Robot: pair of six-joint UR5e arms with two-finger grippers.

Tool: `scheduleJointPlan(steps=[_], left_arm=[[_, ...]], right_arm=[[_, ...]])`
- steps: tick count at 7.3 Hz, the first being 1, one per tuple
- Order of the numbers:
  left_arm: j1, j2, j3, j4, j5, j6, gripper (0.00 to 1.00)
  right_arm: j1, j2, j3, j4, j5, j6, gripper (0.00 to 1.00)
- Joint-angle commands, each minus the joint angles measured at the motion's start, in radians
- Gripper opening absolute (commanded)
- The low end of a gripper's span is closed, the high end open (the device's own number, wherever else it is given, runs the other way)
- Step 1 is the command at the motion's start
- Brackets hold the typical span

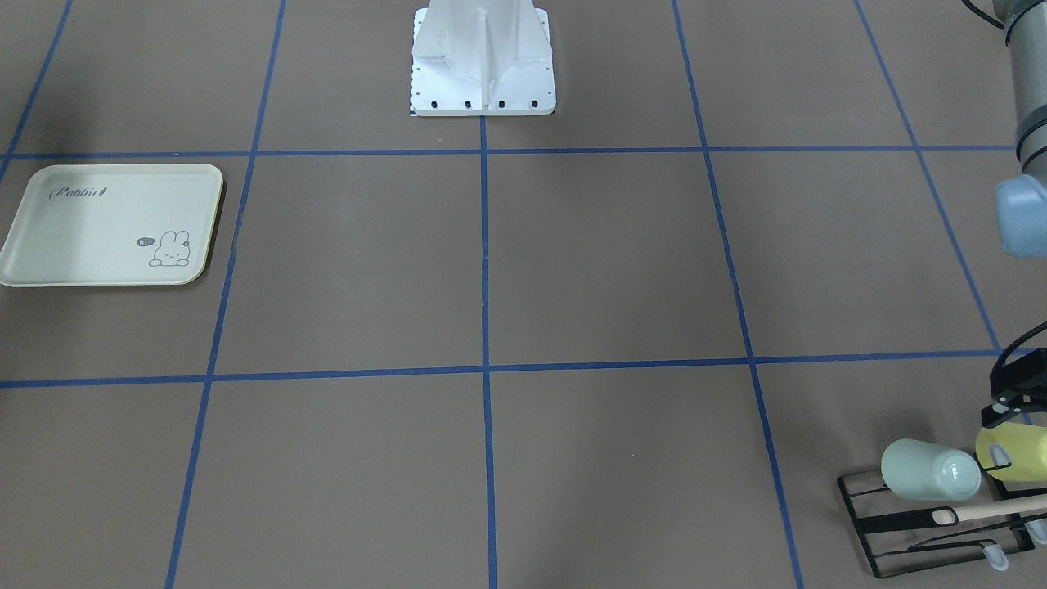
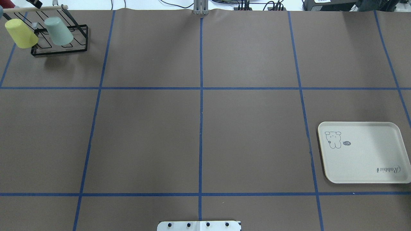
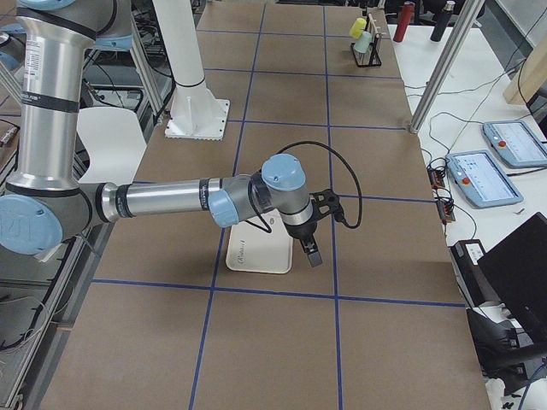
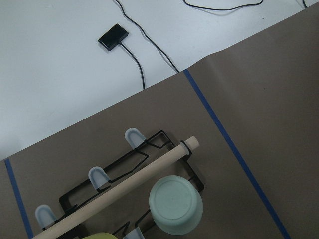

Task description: Left arm grabs green cup and hands to right arm on tray

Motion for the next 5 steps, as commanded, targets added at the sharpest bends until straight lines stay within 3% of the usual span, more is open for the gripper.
scheduleJointPlan(steps=[1, 5], left_arm=[[0.041, -0.041, 0.088, 0.0, 0.0, 0.0, 1.0], [0.059, -0.069, 0.201, -0.088, 0.006, -0.015, 1.0]], right_arm=[[0.0, 0.0, 0.0, 0.0, 0.0, 0.0, 1.0], [0.0, 0.001, -0.002, 0.0, 0.002, 0.0, 1.0]])
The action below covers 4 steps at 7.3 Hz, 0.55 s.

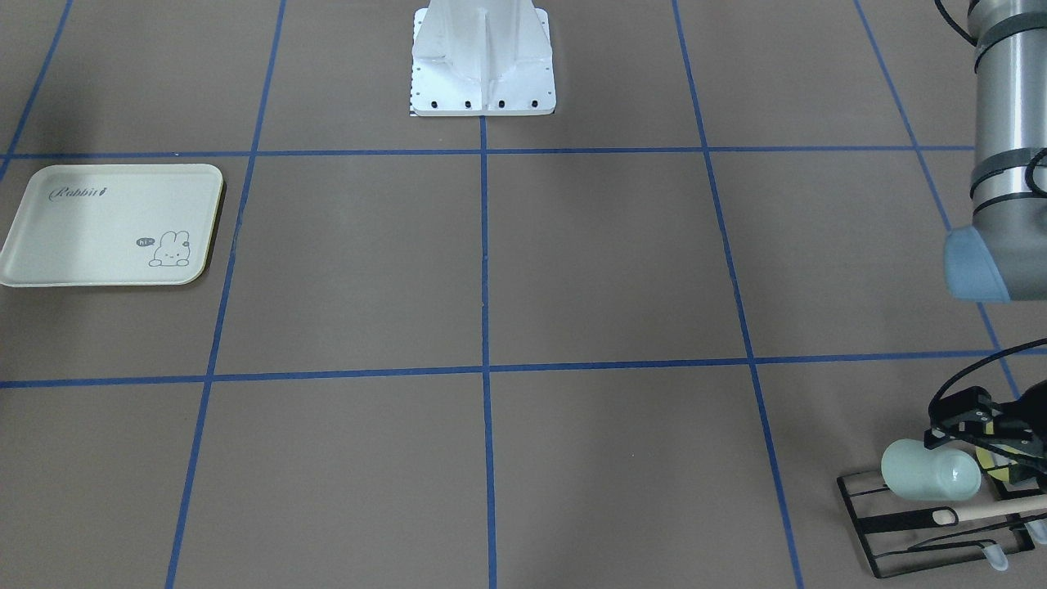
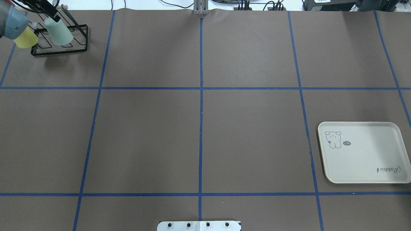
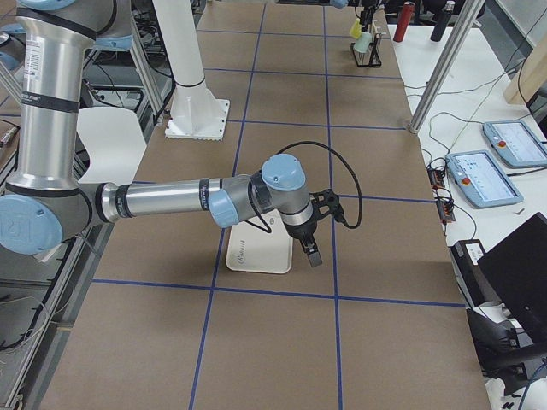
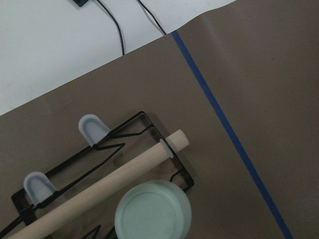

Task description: Left arm grabs green cup and hands to right arm on tray

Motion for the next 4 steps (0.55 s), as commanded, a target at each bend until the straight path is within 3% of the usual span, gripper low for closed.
scheduleJointPlan(steps=[1, 4], left_arm=[[0.003, -0.005, 0.029, -0.024, 0.005, -0.011, 1.0], [0.017, -0.007, 0.039, -0.025, 0.043, -0.013, 1.0]], right_arm=[[0.0, 0.001, -0.001, 0.0, 0.001, 0.0, 1.0], [0.0, 0.001, 0.0, 0.0, 0.001, 0.0, 1.0]])
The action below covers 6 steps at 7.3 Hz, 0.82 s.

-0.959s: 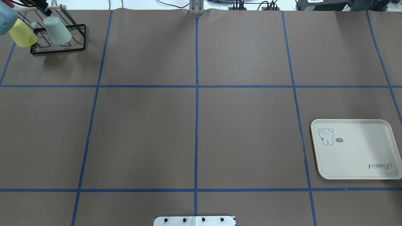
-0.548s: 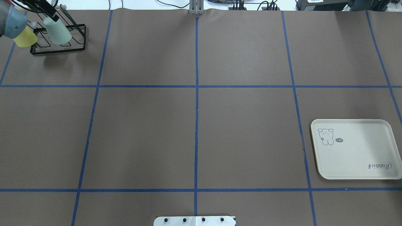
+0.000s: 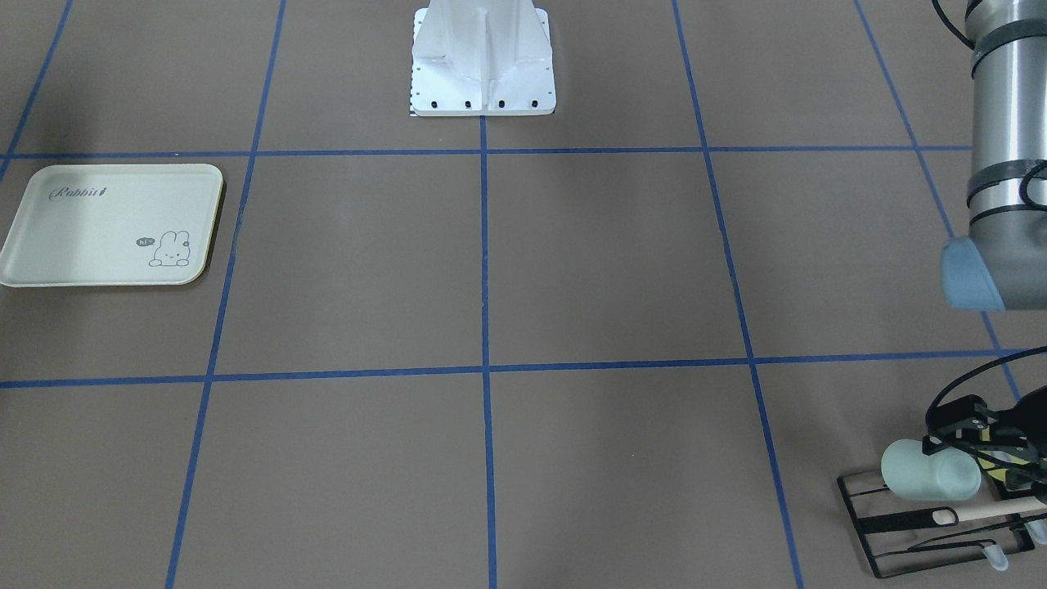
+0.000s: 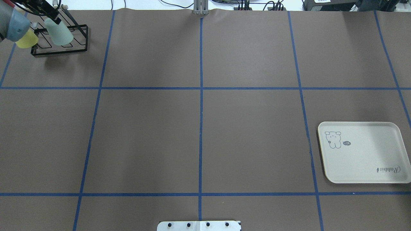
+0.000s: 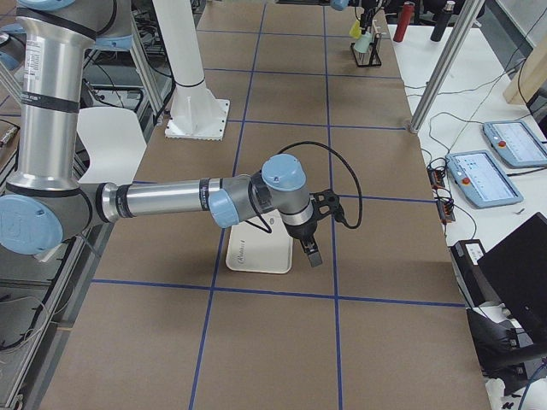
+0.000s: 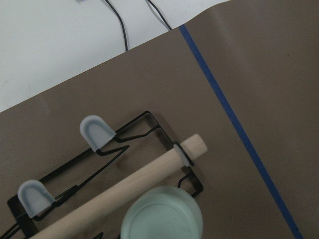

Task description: Left arm grabs green cup and hands to right arm on tray

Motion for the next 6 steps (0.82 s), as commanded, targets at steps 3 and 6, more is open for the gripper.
scheduleJointPlan(steps=[3, 6], left_arm=[[0.028, -0.001, 0.039, -0.053, 0.034, -0.04, 1.0], [0.033, 0.0, 0.044, -0.058, 0.034, -0.041, 1.0]], right_arm=[[0.0, -0.001, 0.001, 0.0, 0.0, 0.0, 1.0], [0.0, -0.001, -0.001, 0.0, 0.0, 0.0, 1.0]])
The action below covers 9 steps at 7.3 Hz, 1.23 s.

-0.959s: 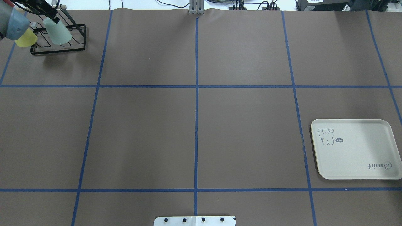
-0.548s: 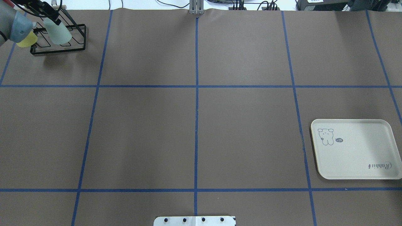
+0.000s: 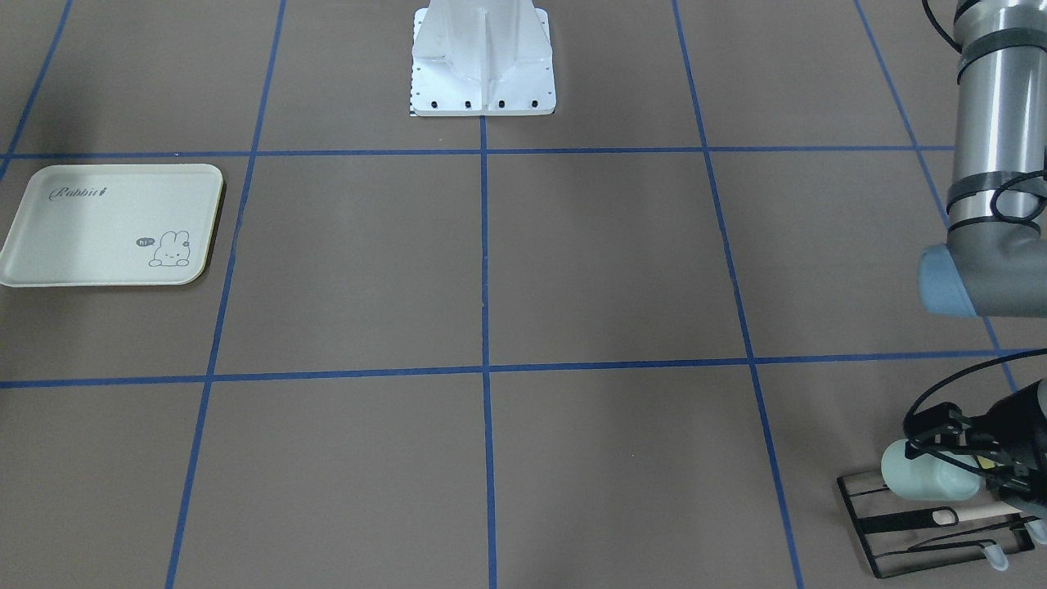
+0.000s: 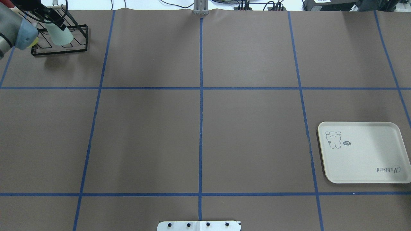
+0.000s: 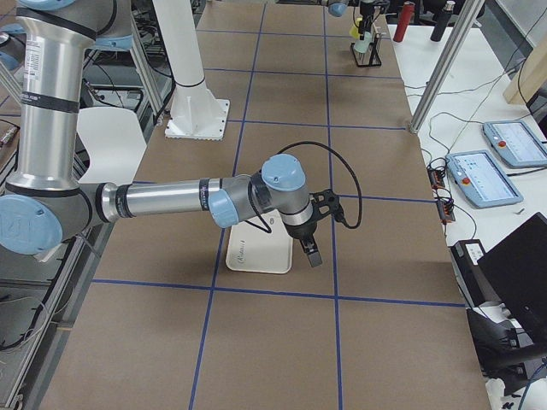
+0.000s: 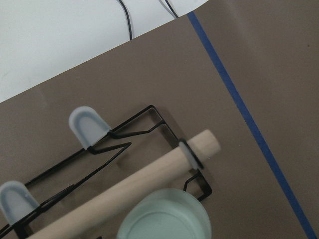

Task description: Left arm grabs green cup and hands to right arm on tray

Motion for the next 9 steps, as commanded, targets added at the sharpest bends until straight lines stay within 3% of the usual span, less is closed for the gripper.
scheduleJointPlan(steps=[1, 9], left_arm=[[0.001, 0.001, 0.002, -0.004, 0.0, -0.021, 0.99], [0.001, 0.002, 0.002, -0.004, 0.037, -0.07, 0.96]], right_arm=[[0.0, 0.0, -0.001, 0.0, 0.0, 0.0, 1.0], [0.0, -0.002, 0.001, 0.0, 0.0, 0.0, 1.0]])
